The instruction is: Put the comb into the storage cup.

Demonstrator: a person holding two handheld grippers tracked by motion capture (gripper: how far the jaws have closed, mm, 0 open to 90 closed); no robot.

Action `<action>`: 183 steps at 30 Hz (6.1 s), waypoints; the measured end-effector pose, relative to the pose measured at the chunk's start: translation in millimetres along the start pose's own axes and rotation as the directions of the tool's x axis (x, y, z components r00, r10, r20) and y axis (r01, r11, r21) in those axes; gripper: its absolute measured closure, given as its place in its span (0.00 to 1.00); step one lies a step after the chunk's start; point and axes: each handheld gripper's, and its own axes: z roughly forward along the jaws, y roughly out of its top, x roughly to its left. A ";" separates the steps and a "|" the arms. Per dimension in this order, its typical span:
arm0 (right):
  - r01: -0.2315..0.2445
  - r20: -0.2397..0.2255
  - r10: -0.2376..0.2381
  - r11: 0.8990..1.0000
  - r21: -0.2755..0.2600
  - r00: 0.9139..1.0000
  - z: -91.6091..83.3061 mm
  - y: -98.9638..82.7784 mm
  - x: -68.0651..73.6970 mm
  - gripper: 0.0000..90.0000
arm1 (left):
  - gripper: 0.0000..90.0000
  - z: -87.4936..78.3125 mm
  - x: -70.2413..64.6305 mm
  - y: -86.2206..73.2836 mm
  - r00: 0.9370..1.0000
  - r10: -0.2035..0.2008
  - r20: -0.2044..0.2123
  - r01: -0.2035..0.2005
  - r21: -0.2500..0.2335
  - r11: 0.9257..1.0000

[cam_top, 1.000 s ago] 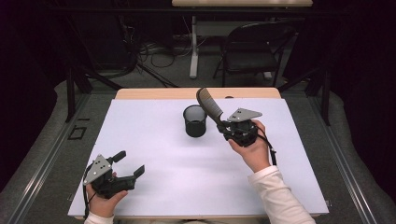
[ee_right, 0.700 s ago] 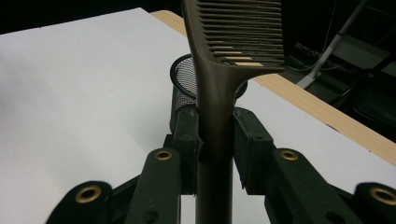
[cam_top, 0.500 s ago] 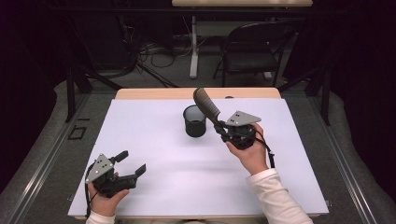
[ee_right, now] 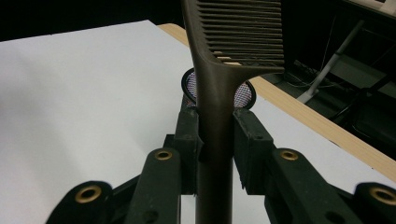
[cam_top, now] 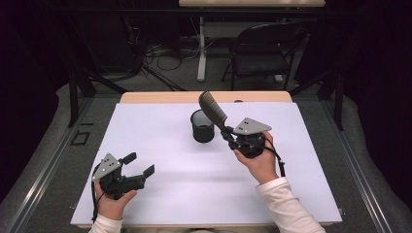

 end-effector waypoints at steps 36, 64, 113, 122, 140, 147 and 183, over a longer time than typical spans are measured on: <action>-0.012 -0.002 0.012 1.000 -0.029 1.000 -0.9 -2.7 1.2 0.81 | 0.19 47.2 -25.5 73.2 0.995 -0.030 0.095 0.029 0.009 1.000; -0.006 -0.007 0.006 0.999 -0.039 1.000 -0.8 -3.0 5.5 0.81 | 0.32 73.0 -39.3 120.8 0.989 -0.070 0.129 0.071 0.000 0.997; 0.007 -0.008 -0.007 0.999 -0.041 1.000 3.3 -5.2 12.5 0.81 | 0.45 105.4 -42.4 150.8 0.951 -0.218 0.219 0.207 0.074 0.976; 0.012 -0.009 -0.013 0.999 -0.045 1.000 3.1 -4.8 13.7 0.81 | 0.47 110.3 -46.0 154.5 0.952 -0.210 0.221 0.197 0.082 0.977; 0.022 -0.018 -0.023 0.999 -0.042 1.000 5.5 -5.2 18.6 0.81 | 0.54 119.0 -48.5 157.9 0.930 -0.277 0.240 0.256 0.113 0.960; 0.027 -0.020 -0.028 0.999 -0.044 0.999 6.0 -5.2 20.3 0.81 | 0.57 121.5 -49.1 158.0 0.928 -0.285 0.238 0.265 0.112 0.958; 0.024 -0.026 -0.025 0.999 -0.044 0.999 7.5 -6.0 22.3 0.81 | 0.89 120.4 -43.4 156.1 0.890 -0.374 0.260 0.355 0.118 0.927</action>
